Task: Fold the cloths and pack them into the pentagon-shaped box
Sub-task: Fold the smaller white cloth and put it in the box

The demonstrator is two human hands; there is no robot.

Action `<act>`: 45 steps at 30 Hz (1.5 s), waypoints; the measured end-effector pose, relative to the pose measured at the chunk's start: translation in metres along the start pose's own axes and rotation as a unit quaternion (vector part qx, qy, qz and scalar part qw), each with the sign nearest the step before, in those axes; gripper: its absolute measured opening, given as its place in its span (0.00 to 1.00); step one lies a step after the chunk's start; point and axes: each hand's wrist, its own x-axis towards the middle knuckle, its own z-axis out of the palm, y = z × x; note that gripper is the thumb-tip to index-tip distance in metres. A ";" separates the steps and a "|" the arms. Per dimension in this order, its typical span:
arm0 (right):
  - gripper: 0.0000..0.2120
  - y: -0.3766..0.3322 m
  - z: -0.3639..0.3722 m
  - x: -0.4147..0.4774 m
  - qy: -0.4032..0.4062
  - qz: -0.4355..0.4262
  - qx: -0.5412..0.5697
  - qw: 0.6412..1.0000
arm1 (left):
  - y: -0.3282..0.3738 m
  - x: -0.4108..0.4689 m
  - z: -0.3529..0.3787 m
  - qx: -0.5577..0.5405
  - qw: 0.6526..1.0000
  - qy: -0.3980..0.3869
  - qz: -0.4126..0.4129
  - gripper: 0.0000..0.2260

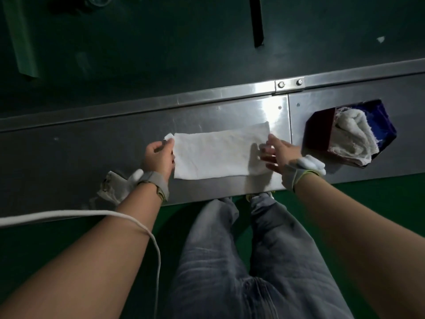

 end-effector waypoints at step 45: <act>0.23 0.034 -0.022 0.017 0.094 -0.124 -0.426 0.891 | -0.076 -0.052 0.120 0.284 0.954 -0.028 0.093 0.14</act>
